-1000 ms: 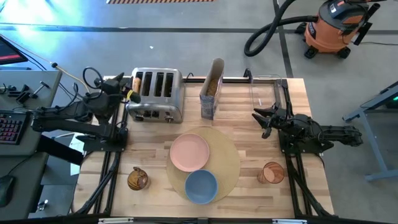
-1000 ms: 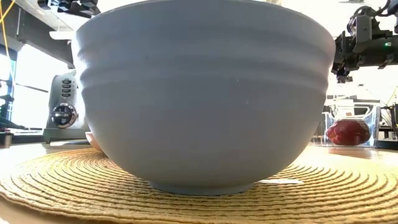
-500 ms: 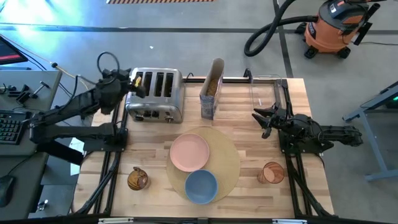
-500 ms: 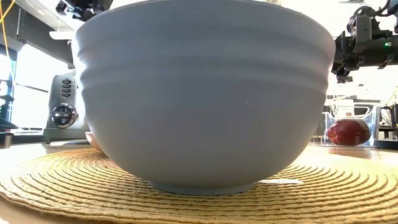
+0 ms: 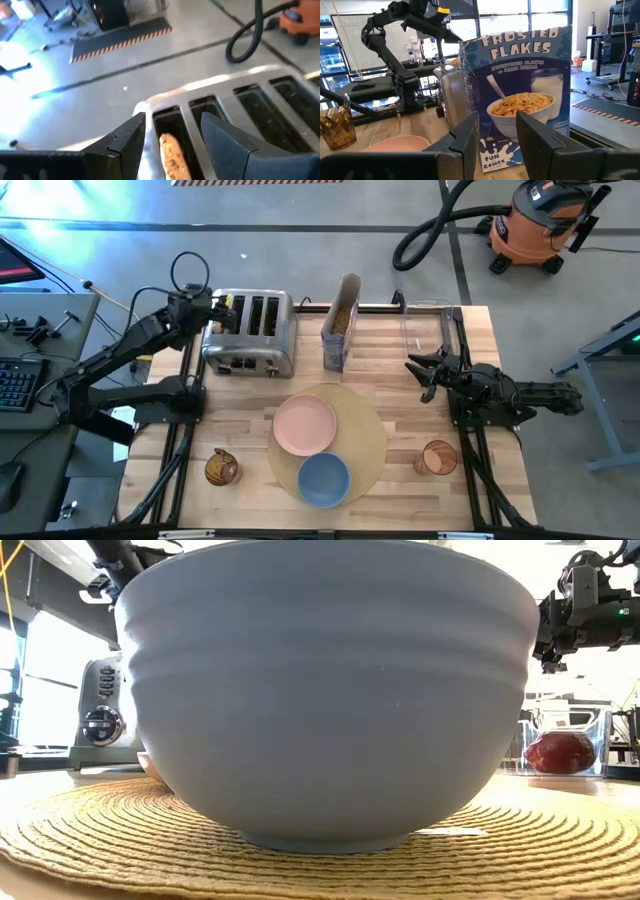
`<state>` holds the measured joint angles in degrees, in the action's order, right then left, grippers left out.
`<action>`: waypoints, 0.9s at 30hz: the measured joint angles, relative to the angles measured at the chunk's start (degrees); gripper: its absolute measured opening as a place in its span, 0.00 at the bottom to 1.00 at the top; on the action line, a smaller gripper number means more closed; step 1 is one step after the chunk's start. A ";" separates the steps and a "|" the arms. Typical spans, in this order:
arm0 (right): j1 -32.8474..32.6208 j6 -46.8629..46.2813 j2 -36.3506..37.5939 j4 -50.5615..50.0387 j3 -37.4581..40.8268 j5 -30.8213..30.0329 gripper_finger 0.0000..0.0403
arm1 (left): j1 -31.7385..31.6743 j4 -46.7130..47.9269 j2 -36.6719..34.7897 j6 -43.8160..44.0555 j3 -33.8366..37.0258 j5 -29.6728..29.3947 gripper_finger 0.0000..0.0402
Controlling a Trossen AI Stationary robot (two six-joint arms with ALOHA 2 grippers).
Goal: Arrange a breakfast setting
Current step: Put the toasted bagel on the pink plate
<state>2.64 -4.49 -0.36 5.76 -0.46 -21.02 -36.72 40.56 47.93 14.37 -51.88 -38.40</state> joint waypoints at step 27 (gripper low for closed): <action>0.00 0.00 0.00 0.00 0.00 0.00 0.29 | -1.30 9.83 7.22 9.54 0.00 1.81 0.45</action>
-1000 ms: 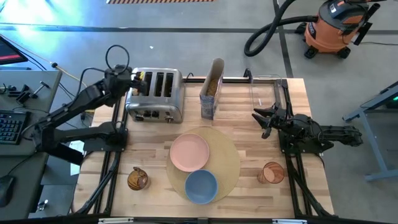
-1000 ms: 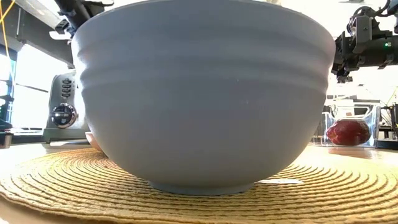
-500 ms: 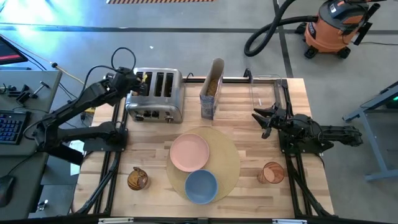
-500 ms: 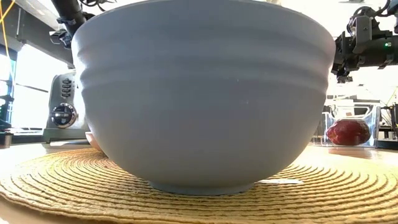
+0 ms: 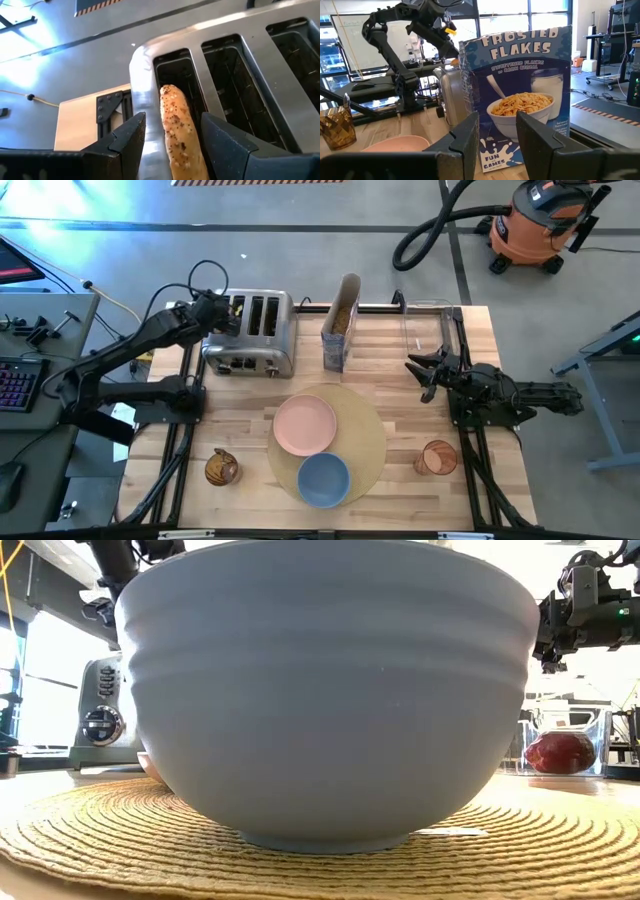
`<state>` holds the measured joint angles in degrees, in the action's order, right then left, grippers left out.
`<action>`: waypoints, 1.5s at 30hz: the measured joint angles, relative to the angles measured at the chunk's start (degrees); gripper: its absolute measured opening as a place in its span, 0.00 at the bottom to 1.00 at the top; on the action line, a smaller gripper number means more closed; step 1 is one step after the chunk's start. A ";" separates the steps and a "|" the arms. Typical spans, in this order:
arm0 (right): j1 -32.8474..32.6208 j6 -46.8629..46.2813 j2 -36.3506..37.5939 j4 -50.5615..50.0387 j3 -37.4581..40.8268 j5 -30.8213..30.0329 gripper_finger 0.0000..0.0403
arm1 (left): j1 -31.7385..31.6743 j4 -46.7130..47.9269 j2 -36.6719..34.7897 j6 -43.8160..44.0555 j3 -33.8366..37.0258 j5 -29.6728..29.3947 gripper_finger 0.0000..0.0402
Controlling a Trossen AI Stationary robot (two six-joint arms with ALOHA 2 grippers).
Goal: Arrange a breakfast setting
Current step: Put the toasted bagel on the pink plate
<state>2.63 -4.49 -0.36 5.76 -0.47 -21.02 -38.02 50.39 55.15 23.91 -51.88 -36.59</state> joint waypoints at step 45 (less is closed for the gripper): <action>0.00 0.00 0.00 -0.02 0.01 -0.01 0.29 | 0.00 2.01 4.23 3.04 0.01 0.97 0.20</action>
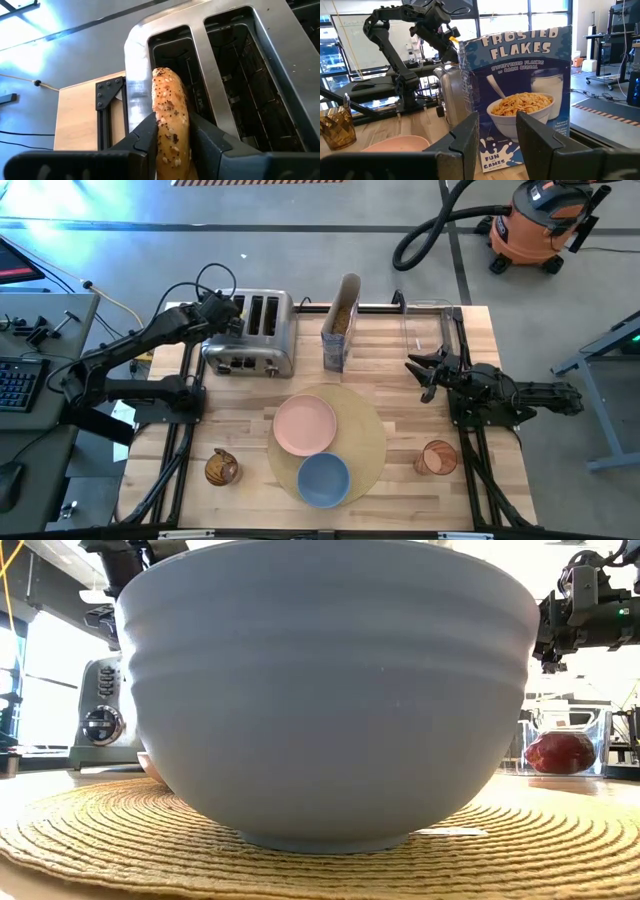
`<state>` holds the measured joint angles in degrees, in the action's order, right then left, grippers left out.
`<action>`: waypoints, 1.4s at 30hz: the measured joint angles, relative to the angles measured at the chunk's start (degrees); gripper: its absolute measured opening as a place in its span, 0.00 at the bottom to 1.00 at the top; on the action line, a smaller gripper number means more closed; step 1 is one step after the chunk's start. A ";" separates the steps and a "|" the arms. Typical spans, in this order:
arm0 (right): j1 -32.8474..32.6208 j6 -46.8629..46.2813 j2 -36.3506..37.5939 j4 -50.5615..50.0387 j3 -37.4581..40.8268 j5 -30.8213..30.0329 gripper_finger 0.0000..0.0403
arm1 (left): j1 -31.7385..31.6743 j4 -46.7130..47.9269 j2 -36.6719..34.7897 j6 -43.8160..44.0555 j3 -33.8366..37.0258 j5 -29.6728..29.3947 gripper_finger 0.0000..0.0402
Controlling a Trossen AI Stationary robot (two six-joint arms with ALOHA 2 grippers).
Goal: Arrange a breakfast setting
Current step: Put the toasted bagel on the pink plate
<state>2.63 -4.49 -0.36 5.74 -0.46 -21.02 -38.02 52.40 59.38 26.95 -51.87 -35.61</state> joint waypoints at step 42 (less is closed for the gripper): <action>0.00 0.00 0.00 0.00 0.01 0.00 0.29 | 0.31 -2.84 -15.27 -6.65 0.05 2.08 0.14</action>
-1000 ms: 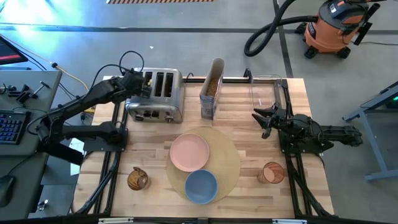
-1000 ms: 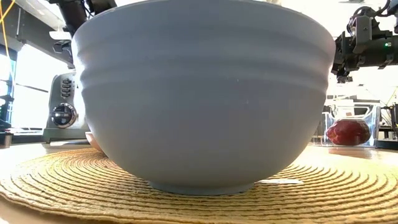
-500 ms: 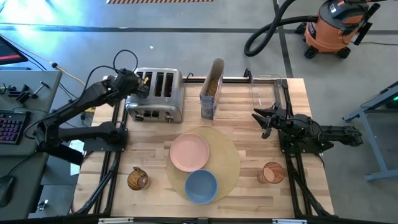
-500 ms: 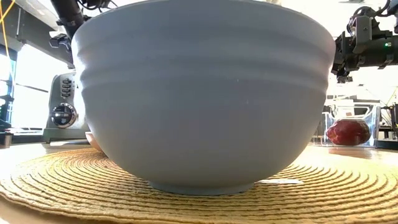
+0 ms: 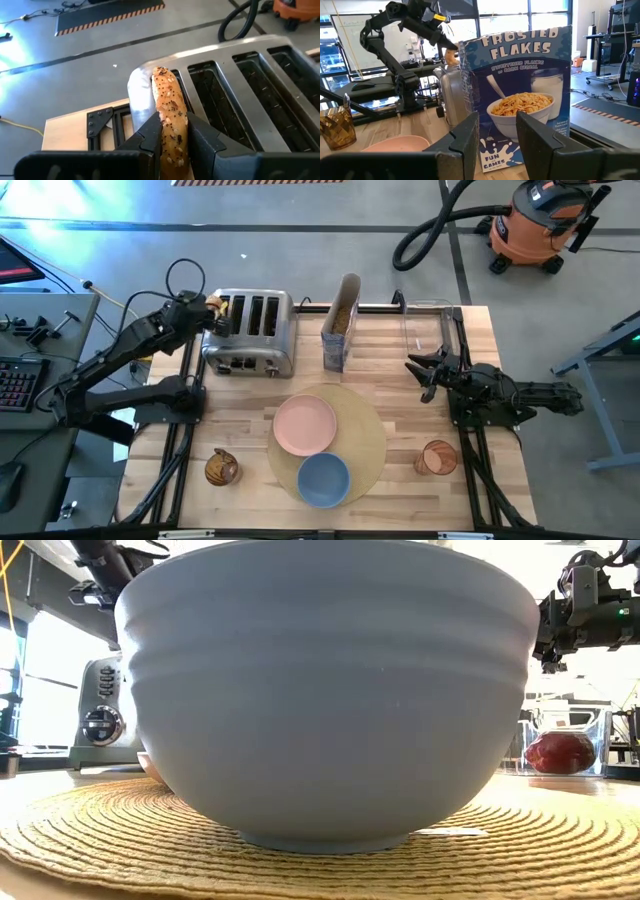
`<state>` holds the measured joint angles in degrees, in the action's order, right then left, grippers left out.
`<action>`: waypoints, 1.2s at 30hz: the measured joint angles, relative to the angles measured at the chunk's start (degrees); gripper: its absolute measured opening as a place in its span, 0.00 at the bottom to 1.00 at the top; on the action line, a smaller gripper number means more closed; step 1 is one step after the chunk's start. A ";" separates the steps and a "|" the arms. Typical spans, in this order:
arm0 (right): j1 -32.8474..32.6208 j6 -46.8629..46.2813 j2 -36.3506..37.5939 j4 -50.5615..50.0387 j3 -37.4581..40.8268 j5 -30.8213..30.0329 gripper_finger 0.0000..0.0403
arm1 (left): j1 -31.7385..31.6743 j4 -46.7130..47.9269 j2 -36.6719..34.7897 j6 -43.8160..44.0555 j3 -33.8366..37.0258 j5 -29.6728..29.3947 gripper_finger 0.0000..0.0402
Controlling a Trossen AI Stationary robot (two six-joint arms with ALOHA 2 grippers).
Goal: Arrange a breakfast setting
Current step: Put the toasted bagel on the pink plate
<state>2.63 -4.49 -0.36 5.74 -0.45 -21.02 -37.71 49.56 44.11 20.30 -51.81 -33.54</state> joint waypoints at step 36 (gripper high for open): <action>0.01 0.00 0.00 0.01 0.00 0.00 0.29 | 10.17 -20.72 -6.15 -24.93 -0.04 26.05 0.14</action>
<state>2.64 -4.49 -0.36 5.75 -0.45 -21.03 -27.54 28.84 37.96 -4.63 -51.86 -7.49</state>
